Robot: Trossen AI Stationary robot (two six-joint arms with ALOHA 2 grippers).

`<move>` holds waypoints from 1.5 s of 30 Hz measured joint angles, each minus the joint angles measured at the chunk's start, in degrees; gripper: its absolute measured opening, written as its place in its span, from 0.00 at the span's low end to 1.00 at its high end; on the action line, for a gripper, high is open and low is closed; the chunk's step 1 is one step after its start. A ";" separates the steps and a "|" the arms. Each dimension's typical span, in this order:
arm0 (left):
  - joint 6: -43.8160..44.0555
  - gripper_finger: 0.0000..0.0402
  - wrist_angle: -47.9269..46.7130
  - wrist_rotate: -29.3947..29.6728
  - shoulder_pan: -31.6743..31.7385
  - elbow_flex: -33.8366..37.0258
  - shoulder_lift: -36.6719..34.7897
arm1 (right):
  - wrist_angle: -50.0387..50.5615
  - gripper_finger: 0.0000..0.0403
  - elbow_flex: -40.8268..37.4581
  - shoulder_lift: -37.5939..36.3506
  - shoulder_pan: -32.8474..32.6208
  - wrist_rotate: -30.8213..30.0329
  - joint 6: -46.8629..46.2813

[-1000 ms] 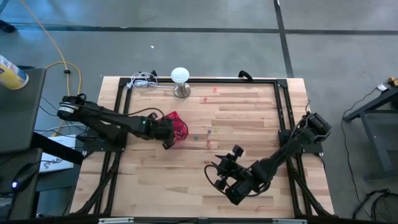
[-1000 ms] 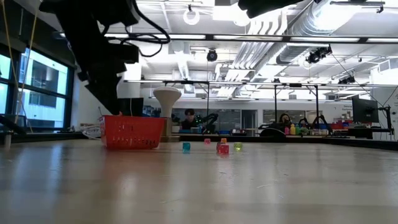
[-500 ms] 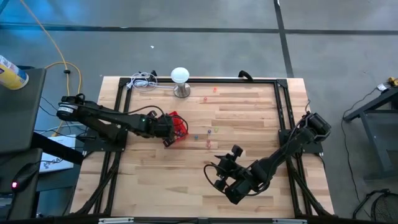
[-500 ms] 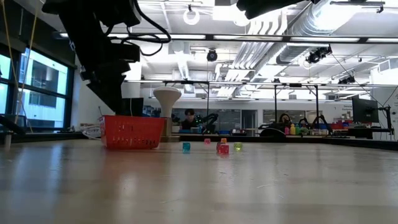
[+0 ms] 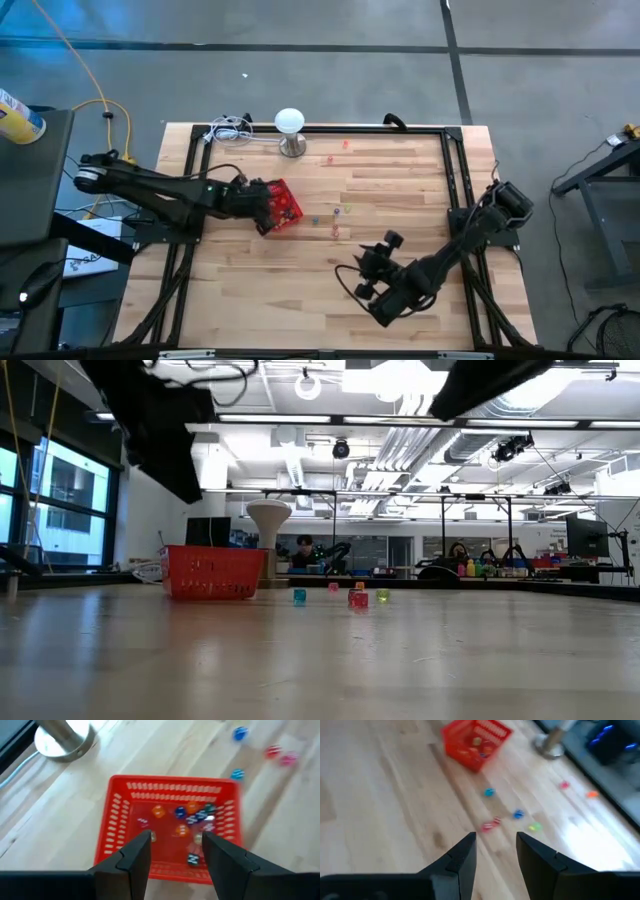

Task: Pick & Place Dice
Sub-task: Put the pink die into the red basket

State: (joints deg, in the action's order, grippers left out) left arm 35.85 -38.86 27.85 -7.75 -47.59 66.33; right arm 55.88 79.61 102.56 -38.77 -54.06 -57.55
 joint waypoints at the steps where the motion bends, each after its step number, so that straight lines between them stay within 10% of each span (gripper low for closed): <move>1: 0.01 0.42 0.01 -0.01 -0.83 0.00 -0.65 | 1.41 0.32 -0.52 0.00 -0.65 -1.39 -2.53; 12: 2.64 0.42 0.89 -0.03 -11.52 -0.02 -1.89 | -3.89 0.32 -13.72 -0.15 -4.98 -4.07 -14.80; 26: 6.20 0.42 10.94 7.96 -25.10 0.22 0.95 | -65.96 0.32 -36.32 0.04 4.31 6.94 17.27; 45: 6.17 0.42 15.37 11.79 -28.28 0.24 10.18 | -79.15 0.32 -42.07 7.40 15.91 11.95 10.35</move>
State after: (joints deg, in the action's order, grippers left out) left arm 42.02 -23.49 39.64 -36.03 -47.35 76.51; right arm -23.26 37.54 109.96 -22.86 -42.12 -47.20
